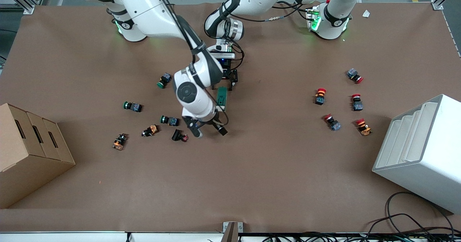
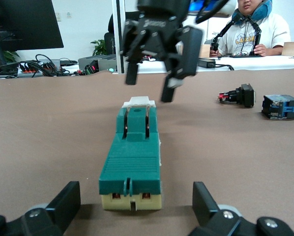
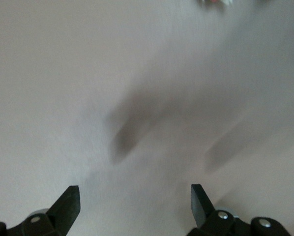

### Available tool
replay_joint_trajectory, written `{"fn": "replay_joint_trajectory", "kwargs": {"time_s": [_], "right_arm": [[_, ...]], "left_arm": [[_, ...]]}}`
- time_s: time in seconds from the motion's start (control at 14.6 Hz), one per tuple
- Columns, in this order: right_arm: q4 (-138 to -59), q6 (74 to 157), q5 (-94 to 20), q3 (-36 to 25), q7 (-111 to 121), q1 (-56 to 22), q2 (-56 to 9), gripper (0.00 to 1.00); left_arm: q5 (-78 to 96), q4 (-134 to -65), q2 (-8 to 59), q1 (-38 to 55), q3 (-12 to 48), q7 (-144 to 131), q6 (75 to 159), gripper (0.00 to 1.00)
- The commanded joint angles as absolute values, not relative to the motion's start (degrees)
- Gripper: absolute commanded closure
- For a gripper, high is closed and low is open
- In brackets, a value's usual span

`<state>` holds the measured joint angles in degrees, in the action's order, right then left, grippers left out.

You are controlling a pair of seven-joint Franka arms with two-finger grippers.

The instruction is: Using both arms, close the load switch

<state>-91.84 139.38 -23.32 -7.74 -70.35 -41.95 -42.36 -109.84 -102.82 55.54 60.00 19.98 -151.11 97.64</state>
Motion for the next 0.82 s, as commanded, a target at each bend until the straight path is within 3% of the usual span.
{"fn": "replay_joint_trajectory", "kwargs": {"time_s": [0.0, 0.21, 0.55, 0.75], "right_arm": [[-89.74, 132.12, -21.89, -7.55, -61.12, -36.49, -39.56, 0.00], [-89.82, 125.18, -21.36, -11.23, -44.01, -33.23, -35.17, 0.00], [-90.26, 114.37, -19.35, -23.01, -16.75, -32.26, -28.66, 0.00], [-90.26, 108.48, -11.81, -22.94, -8.37, -26.48, -22.52, 0.00]], "left_arm": [[-109.34, -102.22, 59.50, 58.89, 19.42, -149.94, 100.55, 0.00], [-109.34, -102.22, 59.41, 58.89, 19.42, -149.94, 100.55, 0.00], [-109.42, -102.13, 59.41, 58.97, 19.42, -149.94, 100.55, 0.00], [-109.51, -102.13, 59.50, 59.06, 19.42, -149.85, 100.55, 0.00]]}}
